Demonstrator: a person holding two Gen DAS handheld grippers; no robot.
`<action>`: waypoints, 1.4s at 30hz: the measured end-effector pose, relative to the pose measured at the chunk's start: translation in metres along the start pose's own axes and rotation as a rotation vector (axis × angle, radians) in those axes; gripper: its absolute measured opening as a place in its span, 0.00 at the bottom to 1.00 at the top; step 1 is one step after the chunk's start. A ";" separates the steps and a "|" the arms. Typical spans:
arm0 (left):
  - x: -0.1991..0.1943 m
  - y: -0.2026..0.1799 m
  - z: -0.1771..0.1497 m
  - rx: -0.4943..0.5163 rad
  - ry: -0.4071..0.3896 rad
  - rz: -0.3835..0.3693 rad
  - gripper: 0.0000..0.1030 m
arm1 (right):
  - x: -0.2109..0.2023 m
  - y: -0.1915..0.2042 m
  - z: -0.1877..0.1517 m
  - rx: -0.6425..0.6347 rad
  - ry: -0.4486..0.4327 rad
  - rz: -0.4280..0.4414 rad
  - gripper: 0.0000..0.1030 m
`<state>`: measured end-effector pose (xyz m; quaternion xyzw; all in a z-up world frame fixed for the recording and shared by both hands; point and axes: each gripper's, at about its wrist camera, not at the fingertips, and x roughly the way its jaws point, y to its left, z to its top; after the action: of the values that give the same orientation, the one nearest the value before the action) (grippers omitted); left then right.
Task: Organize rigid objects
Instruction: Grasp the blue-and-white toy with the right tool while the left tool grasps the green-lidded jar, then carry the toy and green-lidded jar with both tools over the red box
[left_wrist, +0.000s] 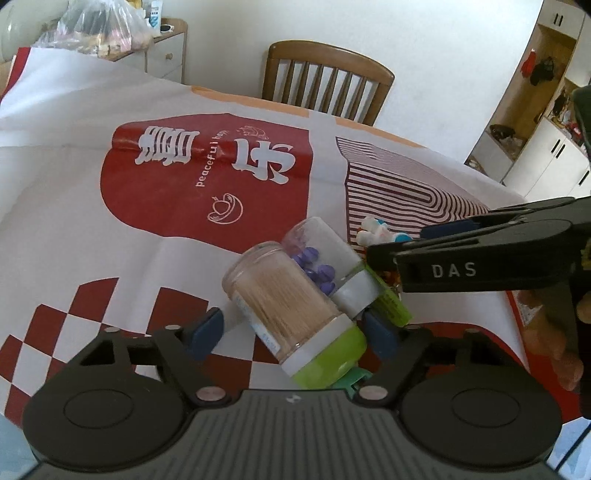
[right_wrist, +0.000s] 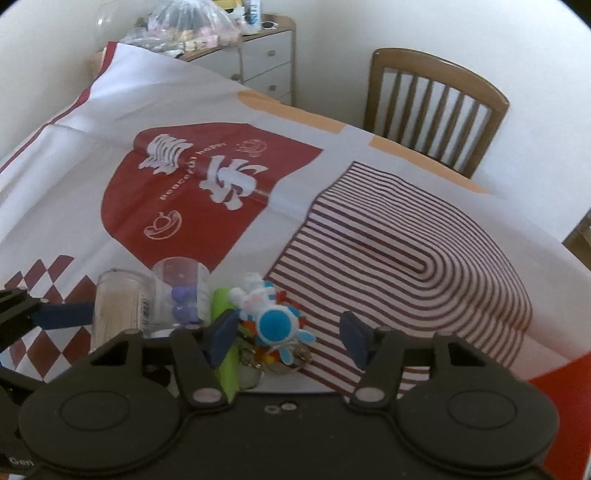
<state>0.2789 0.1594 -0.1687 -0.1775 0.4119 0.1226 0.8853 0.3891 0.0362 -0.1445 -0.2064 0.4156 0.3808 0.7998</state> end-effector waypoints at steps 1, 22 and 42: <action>0.000 0.000 0.000 -0.003 0.001 -0.009 0.70 | 0.001 0.000 0.001 -0.001 0.000 0.005 0.55; -0.013 0.012 0.000 -0.041 0.014 -0.023 0.46 | -0.037 0.005 -0.014 0.095 -0.047 0.011 0.25; -0.082 0.017 0.003 -0.041 -0.058 -0.047 0.43 | -0.157 -0.007 -0.058 0.269 -0.137 0.017 0.25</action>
<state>0.2228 0.1704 -0.1071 -0.2017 0.3792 0.1155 0.8956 0.3078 -0.0740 -0.0486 -0.0676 0.4089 0.3416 0.8435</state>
